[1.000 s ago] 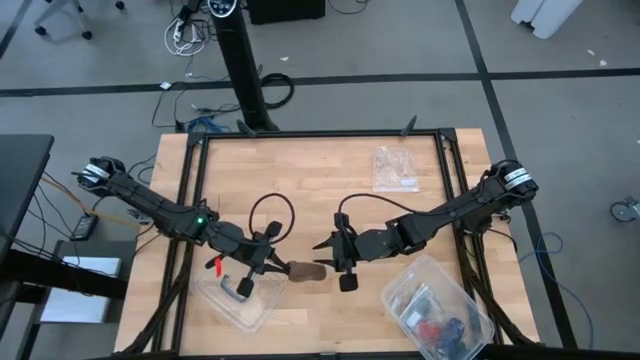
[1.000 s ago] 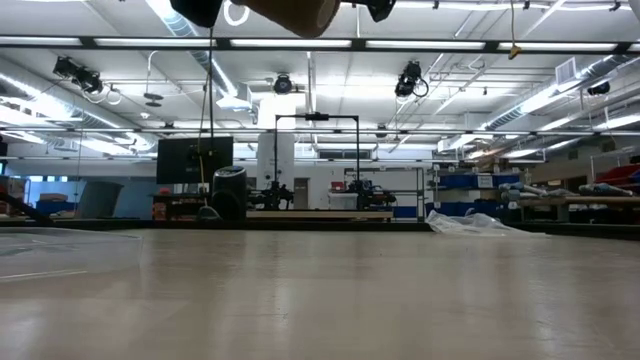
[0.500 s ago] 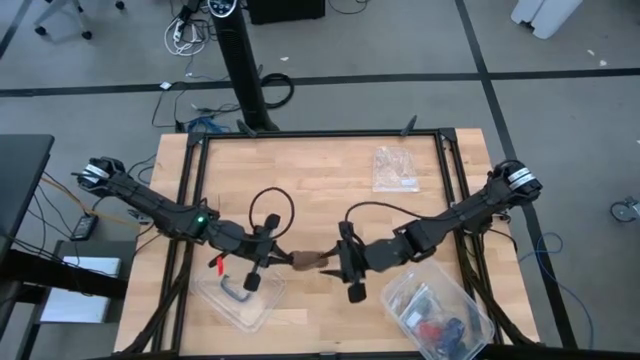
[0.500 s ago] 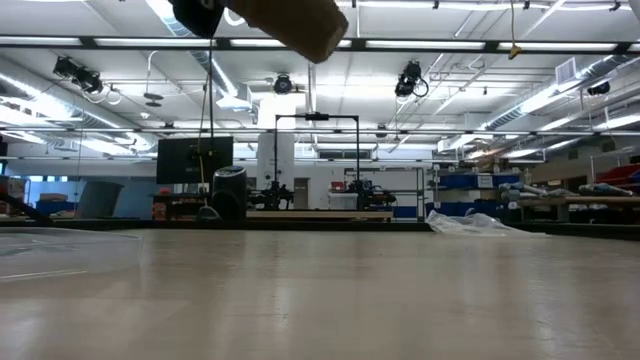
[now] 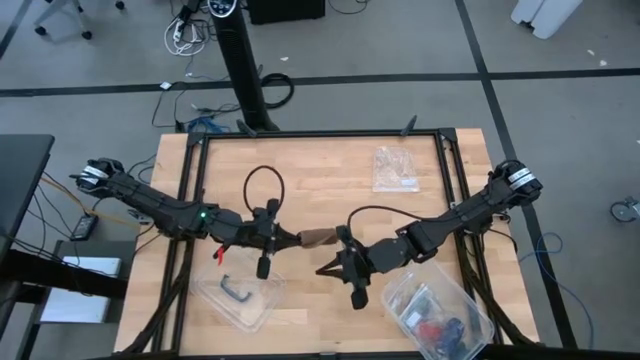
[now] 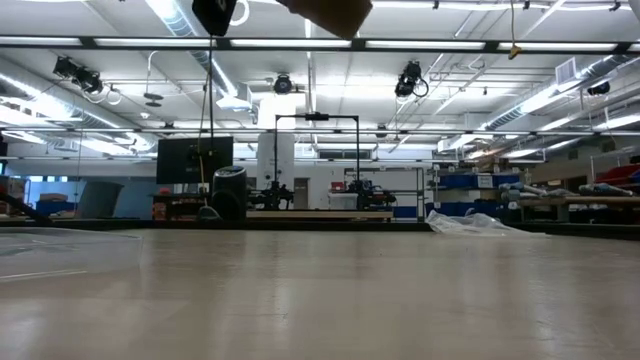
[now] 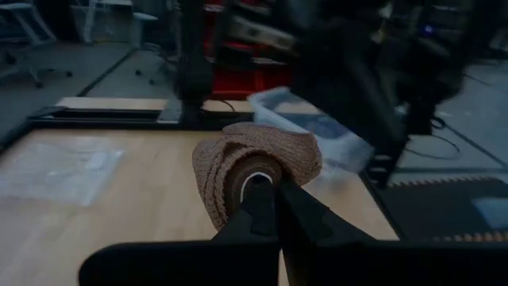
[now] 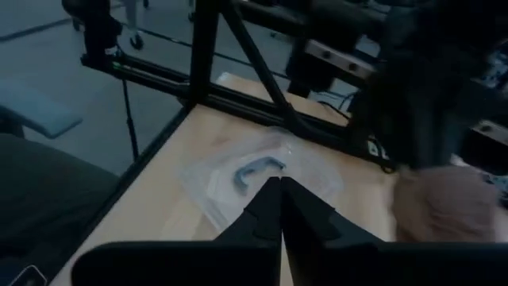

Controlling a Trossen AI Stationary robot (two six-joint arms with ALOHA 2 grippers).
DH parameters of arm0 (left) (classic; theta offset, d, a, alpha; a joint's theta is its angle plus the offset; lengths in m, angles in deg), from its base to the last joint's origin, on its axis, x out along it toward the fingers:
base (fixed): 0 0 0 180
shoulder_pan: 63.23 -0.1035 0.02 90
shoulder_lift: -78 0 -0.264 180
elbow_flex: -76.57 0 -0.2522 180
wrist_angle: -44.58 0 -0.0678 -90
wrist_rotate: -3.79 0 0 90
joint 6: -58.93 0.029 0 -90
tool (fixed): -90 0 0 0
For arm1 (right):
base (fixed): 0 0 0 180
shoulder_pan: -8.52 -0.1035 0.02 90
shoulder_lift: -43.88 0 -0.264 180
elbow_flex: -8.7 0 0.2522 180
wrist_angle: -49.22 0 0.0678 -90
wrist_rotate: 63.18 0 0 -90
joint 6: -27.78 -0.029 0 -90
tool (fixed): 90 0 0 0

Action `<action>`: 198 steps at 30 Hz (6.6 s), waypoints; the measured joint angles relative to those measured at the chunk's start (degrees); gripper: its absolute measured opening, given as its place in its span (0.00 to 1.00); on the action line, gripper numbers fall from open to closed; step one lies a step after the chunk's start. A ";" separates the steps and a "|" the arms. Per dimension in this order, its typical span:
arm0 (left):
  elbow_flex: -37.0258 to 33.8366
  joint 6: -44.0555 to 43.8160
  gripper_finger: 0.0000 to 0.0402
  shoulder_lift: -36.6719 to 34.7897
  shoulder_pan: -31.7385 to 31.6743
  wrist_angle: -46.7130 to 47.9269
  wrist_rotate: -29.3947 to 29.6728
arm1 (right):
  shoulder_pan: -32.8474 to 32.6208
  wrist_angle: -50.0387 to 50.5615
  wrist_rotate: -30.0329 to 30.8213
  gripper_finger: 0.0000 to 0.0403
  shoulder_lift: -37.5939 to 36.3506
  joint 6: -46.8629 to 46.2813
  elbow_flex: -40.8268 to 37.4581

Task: Roll bandage
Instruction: Roll the brown bandage, then put the rolled brown bandage into the transparent zip bag

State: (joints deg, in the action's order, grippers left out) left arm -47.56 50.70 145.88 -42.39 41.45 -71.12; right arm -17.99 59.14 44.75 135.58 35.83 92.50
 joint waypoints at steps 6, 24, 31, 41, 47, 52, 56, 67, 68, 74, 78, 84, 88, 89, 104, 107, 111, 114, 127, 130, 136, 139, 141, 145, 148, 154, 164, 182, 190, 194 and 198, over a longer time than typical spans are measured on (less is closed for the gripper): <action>0.00 -1.01 0.00 0.00 -0.34 -1.49 0.05 | 3.05 -0.60 1.72 0.03 0.00 -0.83 0.00; -0.02 -0.18 0.00 3.78 0.63 -4.22 -4.61 | 4.97 0.35 8.35 0.01 0.00 -2.22 0.02; 0.64 -1.26 0.00 3.74 -0.33 4.43 -5.37 | 3.54 1.23 13.49 0.05 -2.61 -0.06 -0.06; 17.10 0.33 0.00 3.68 -5.32 43.37 -10.11 | 1.82 9.14 15.66 0.07 -8.58 -2.46 0.04; 19.71 0.18 0.00 4.67 -10.20 51.76 -23.13 | 2.09 12.87 14.87 0.06 -8.56 -5.95 0.02; 19.58 -1.02 0.00 9.09 -14.00 56.03 -25.42 | 2.28 14.58 13.07 0.07 -8.41 -8.34 0.00; 19.58 -0.25 0.00 14.46 -15.04 56.44 -25.52 | 2.30 14.76 13.07 0.07 -8.39 -8.46 0.00; 22.73 3.65 0.00 23.36 -15.20 56.48 -27.66 | 2.30 15.20 12.34 0.07 -8.39 -8.44 0.00; 23.19 3.66 0.00 23.46 -15.20 56.59 -27.29 | 2.30 15.20 12.35 0.07 -8.39 -8.44 0.00; 26.14 3.65 0.02 23.67 -15.21 57.67 -22.07 | 2.30 15.20 12.35 0.08 -8.37 -8.48 0.00; 26.18 3.71 0.07 23.69 -15.23 58.20 -21.40 | 2.30 15.19 12.35 0.08 -8.37 -8.51 0.00; 26.18 3.54 0.16 23.67 -15.23 59.78 -22.08 | 2.30 15.17 12.37 0.09 -8.35 -8.53 0.00; 26.21 3.52 0.20 23.65 -15.23 59.96 -22.27 | 2.30 15.15 12.37 0.10 -8.35 -8.53 0.00; 26.19 3.52 0.21 23.65 -15.23 59.96 -22.27 | 2.30 15.12 12.37 0.10 -8.35 -8.54 0.00; 26.21 3.28 0.24 23.58 -15.14 59.78 -22.25 | 2.30 14.99 11.34 0.09 -8.33 -8.55 0.00; 26.21 3.26 0.24 23.58 -15.10 59.74 -21.47 | 2.30 15.00 11.31 0.09 -8.33 -8.55 0.00; 26.21 3.28 0.24 23.56 -15.00 59.65 -21.15 | 2.30 15.10 10.12 0.09 -8.33 -9.23 0.00; 26.21 3.33 0.22 23.56 -14.46 59.65 -20.97 | 2.30 14.66 7.86 0.10 -8.33 -11.60 -0.92; 26.23 3.46 0.08 23.56 -12.45 55.02 -19.49 | 3.95 -42.37 1.95 0.33 0.80 -27.54 -32.48; 26.23 3.46 0.07 23.56 -12.45 54.01 -19.49 | 4.75 -52.42 3.63 0.43 9.39 -28.54 -33.23; 26.25 3.47 0.07 23.56 -12.45 53.69 -19.43 | 7.57 -57.62 5.12 0.63 22.24 -30.33 -27.16; 26.25 3.46 0.07 23.56 -12.45 53.65 -19.42 | 8.58 -57.70 5.12 0.71 25.09 -28.96 -24.34; 26.25 3.46 0.07 23.56 -12.45 53.47 -19.27 | 9.19 -57.45 5.20 0.74 26.06 -28.39 -23.20; 26.25 3.46 0.07 23.56 -12.45 53.36 -19.23 | 10.32 -57.54 5.19 0.77 26.58 -26.56 -21.98; 26.25 3.46 0.07 23.56 -12.45 52.33 -19.21 | 11.19 -57.14 4.73 0.77 26.58 -24.57 -21.28; 26.25 3.46 0.07 23.56 -12.45 51.72 -19.22 | 12.17 -54.20 2.83 0.76 26.56 -21.58 -19.61; 26.25 3.14 0.07 23.56 -12.47 51.26 -19.19 | 12.05 -53.85 1.45 0.12 26.51 -18.26 -19.45; 32.14 7.95 0.28 23.41 -11.31 52.16 -19.13 | 11.99 -53.29 0.33 0.20 26.47 -19.59 -19.47; 25.69 7.67 0.31 23.45 -11.03 49.97 -16.05 | 11.99 -51.51 0.38 0.61 26.45 -18.98 -19.50; 24.28 6.75 0.31 23.47 -11.01 47.67 -16.14 | 11.99 -51.30 0.37 0.67 26.45 -18.03 -19.50; 24.24 6.91 0.31 22.45 -11.01 46.24 -15.41 | 11.96 -51.53 0.39 0.67 26.45 -17.40 -19.51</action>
State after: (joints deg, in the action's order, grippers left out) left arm -23.32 57.61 168.33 -53.40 87.69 -86.53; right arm -6.02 7.61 45.14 162.03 18.43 72.99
